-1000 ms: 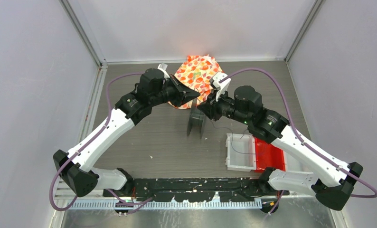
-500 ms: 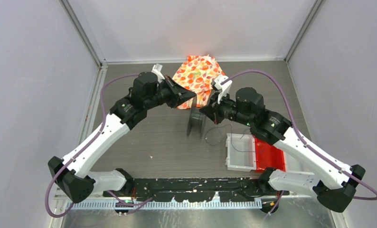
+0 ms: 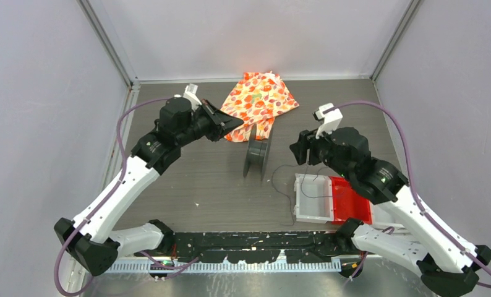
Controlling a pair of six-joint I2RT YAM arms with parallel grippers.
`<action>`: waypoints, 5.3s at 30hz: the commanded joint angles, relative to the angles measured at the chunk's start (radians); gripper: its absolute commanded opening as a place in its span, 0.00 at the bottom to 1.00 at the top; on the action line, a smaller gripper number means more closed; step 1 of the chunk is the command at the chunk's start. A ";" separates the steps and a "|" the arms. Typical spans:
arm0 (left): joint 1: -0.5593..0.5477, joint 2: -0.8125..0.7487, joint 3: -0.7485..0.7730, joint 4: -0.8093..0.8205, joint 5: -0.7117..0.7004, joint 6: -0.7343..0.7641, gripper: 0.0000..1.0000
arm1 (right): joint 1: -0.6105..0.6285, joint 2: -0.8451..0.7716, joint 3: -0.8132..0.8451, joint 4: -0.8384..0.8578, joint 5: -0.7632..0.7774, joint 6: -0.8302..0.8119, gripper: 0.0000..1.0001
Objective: Wrap the cables
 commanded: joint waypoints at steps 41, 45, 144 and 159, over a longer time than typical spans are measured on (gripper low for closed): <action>0.105 -0.162 -0.043 -0.292 -0.097 0.352 0.13 | 0.423 0.059 -0.272 -0.156 0.149 0.436 0.62; 0.109 -0.151 -0.029 -0.303 -0.109 0.371 0.14 | 0.423 0.108 -0.331 -0.100 0.002 0.432 0.63; -0.205 -0.204 -0.345 0.348 0.051 0.765 0.73 | 0.219 0.456 0.674 -0.366 0.187 0.652 0.01; -0.391 -0.126 -0.355 0.582 -0.262 0.960 0.68 | 0.195 0.455 0.658 -0.337 0.084 0.692 0.01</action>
